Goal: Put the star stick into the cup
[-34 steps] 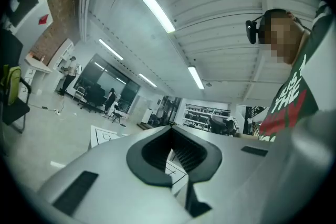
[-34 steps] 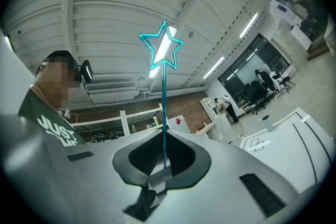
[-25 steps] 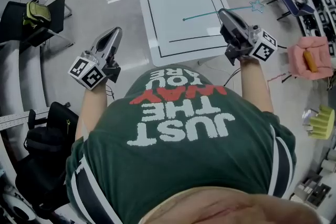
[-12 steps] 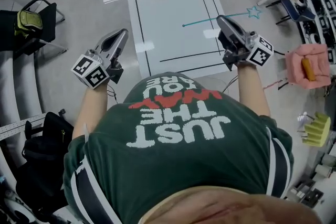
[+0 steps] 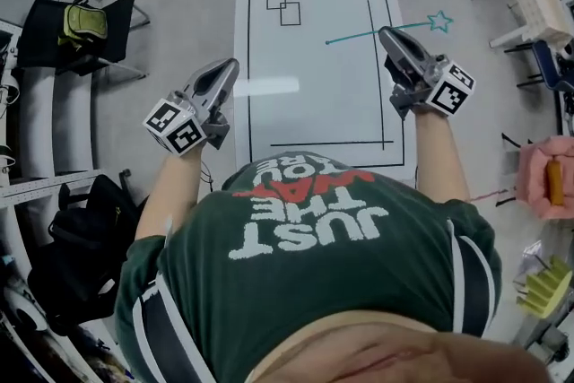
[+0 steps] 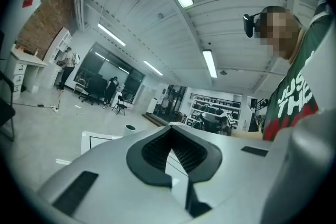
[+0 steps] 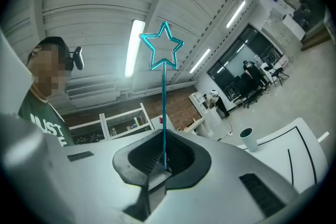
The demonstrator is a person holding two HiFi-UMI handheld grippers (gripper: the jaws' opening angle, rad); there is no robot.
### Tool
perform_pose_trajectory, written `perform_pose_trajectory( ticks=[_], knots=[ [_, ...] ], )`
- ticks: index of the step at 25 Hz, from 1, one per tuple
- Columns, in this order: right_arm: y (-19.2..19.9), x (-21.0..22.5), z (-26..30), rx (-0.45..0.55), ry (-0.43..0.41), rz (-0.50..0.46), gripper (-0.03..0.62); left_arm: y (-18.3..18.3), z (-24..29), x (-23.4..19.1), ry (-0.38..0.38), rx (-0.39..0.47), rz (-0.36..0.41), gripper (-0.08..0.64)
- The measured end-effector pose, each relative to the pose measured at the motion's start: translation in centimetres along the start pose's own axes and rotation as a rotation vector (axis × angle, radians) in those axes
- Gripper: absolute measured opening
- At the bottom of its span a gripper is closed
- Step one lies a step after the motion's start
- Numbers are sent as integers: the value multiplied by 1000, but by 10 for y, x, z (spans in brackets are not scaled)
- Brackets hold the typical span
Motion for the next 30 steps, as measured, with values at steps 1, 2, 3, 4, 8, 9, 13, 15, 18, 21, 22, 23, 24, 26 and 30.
perform_pose_trajectory(
  ticks=[1,2,3,4,8,9,13,15,18,21,22,23,24,26,30],
  knots=[
    [1,9,8,-1,11,-6,43,0,2,-11,5,-7,11,9],
    [2,19,17,-3,29,-13,43,2,6,-25,12,-9,16,9],
    [3,29,26,-8,50,-20,43,4,9,-40,15,-6,11,9],
    [3,37,35,-14,71,-28,43,6,13,-56,12,-5,-3,9],
    [-11,67,67,-27,171,-79,43,4,44,-106,52,-20,4,9],
    [-17,77,72,-28,200,-89,43,2,55,-116,69,-21,21,9],
    [-37,121,95,-44,250,-142,43,-5,101,-146,93,-15,58,9],
    [-45,147,108,-51,252,-165,43,-6,126,-159,100,-14,68,9],
    [-52,191,127,-63,259,-192,43,-3,165,-183,107,-22,80,9],
    [-48,237,144,-86,277,-214,43,10,203,-206,111,-38,87,9],
    [-46,252,148,-96,284,-220,43,16,215,-213,114,-44,89,9],
    [-43,266,152,-105,293,-224,43,22,228,-220,117,-50,90,9],
    [-39,279,155,-113,301,-227,43,29,239,-225,121,-55,90,9],
    [-32,303,161,-125,310,-237,43,43,261,-235,134,-66,87,9],
    [-17,339,168,-147,321,-242,43,67,298,-247,157,-76,75,9]
  ],
)
Point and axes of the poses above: the fingertips, and each gripper's own axes: z forward along the fingers, x to its right, y out of its underside, the point moved 3 cm from there along -z, backward along the fingers, and after that the axes turned 4 degrees about -y, right-handed, at the moved point
